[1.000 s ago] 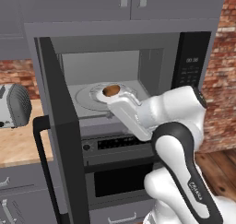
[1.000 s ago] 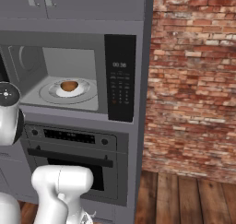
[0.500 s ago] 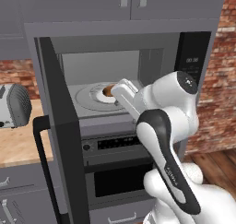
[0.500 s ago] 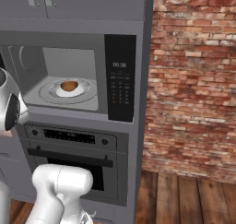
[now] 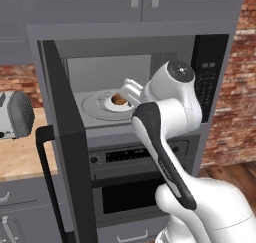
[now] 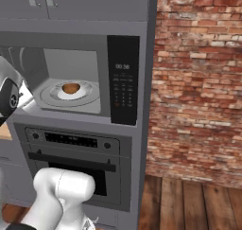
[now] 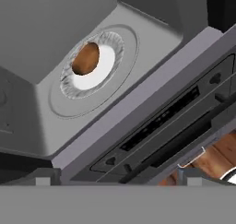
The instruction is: Retrieve the reheated potato from the microwave, then place the potato, cheese, and condiment on the cutting board.
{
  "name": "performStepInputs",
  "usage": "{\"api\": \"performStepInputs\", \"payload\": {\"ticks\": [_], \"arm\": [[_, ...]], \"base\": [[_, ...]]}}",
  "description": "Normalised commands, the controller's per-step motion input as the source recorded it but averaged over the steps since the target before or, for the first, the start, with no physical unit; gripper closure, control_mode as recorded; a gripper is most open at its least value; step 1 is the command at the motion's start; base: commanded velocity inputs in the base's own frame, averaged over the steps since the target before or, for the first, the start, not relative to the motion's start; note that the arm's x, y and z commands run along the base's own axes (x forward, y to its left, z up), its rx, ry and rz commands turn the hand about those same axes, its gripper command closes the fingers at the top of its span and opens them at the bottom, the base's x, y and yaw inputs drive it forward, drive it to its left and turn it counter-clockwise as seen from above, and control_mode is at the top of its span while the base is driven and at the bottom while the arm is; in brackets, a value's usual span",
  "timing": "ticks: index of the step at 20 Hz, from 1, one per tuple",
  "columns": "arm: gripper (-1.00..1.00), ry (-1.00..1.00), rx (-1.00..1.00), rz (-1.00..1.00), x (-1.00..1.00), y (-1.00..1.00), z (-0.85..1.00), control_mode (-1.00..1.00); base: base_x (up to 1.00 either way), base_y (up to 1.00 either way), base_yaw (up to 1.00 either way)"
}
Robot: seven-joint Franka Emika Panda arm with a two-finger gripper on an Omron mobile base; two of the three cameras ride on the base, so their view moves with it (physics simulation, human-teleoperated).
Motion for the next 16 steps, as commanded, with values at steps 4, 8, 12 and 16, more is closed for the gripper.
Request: {"api": "performStepInputs", "payload": {"ticks": [4,8,12,16], "arm": [[-1.00,0.00,-0.20,0.07,0.26,-0.23,0.04,-1.00],[-1.00,-0.03,-0.13,0.10,0.31,-0.13,0.00,-1.00],[-1.00,-0.01,-0.02,0.06,0.38,-0.01,-0.04,-1.00],[-1.00,-0.05,-0.05,0.05,0.31,0.00,-0.12,-1.00]], "base": [[0.00,0.00,0.00],[0.00,0.00,0.00],[0.00,0.00,0.00],[0.00,0.00,0.00]]}}
